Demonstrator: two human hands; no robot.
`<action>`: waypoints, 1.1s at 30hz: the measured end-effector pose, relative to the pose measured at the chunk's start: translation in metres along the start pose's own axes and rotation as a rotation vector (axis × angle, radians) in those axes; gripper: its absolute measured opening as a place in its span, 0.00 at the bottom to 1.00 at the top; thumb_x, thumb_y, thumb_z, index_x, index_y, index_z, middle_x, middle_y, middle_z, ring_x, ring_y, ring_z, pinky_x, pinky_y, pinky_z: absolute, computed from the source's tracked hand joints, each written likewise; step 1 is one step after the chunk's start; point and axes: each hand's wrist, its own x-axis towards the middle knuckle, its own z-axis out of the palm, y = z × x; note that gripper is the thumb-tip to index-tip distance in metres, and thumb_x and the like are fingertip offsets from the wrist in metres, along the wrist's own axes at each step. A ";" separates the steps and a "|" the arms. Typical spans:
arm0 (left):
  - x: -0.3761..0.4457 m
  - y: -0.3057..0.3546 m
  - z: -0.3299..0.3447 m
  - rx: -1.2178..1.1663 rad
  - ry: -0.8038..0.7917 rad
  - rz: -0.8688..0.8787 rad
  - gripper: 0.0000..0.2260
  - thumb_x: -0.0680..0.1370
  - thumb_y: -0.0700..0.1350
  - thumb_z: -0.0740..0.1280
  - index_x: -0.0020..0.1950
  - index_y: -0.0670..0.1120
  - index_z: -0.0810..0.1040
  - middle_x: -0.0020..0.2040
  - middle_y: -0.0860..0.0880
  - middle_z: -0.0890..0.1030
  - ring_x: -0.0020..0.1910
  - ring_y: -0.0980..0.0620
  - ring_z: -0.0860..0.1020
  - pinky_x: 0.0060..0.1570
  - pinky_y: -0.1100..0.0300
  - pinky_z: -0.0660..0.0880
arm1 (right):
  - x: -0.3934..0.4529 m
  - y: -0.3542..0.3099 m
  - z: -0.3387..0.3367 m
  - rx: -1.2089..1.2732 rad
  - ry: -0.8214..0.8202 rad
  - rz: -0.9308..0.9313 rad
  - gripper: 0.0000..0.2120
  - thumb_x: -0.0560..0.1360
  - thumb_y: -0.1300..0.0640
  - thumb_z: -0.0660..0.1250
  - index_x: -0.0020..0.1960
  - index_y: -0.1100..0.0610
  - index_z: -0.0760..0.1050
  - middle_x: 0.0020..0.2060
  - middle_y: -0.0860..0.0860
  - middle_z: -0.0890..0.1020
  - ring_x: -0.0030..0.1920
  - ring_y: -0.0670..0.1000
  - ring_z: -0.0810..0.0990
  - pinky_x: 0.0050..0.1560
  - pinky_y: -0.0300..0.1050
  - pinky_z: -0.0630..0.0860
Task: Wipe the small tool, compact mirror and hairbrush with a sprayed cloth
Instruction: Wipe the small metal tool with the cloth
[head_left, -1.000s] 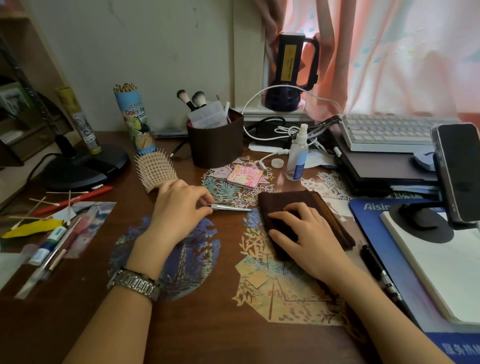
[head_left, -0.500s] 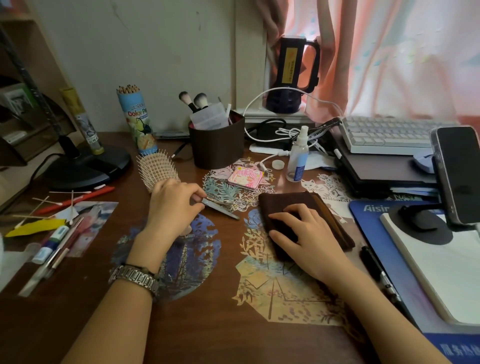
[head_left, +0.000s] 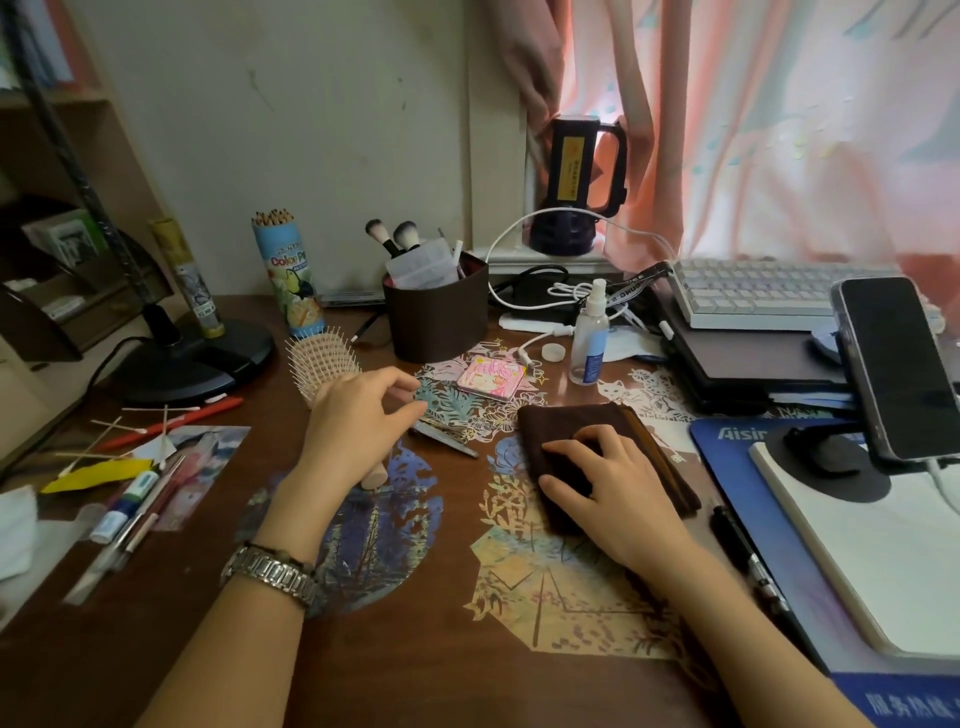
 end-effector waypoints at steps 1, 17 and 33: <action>0.002 0.005 0.002 -0.003 -0.022 0.009 0.11 0.73 0.54 0.70 0.54 0.55 0.79 0.45 0.60 0.79 0.50 0.56 0.77 0.59 0.48 0.72 | 0.000 0.000 0.000 0.000 0.000 0.001 0.22 0.76 0.37 0.57 0.68 0.40 0.66 0.64 0.45 0.66 0.66 0.48 0.63 0.68 0.45 0.61; 0.081 0.032 0.053 0.184 -0.521 0.090 0.38 0.67 0.63 0.72 0.72 0.52 0.62 0.69 0.50 0.68 0.67 0.49 0.67 0.64 0.49 0.68 | 0.004 -0.003 -0.002 0.032 0.014 0.018 0.21 0.75 0.37 0.59 0.66 0.40 0.68 0.63 0.45 0.66 0.66 0.48 0.63 0.67 0.45 0.60; 0.124 0.013 0.067 0.110 -0.874 0.120 0.36 0.70 0.56 0.73 0.74 0.60 0.58 0.74 0.53 0.58 0.73 0.48 0.55 0.71 0.45 0.58 | 0.005 -0.007 -0.003 0.015 0.026 0.024 0.21 0.75 0.37 0.59 0.66 0.40 0.67 0.62 0.44 0.65 0.65 0.48 0.62 0.68 0.44 0.58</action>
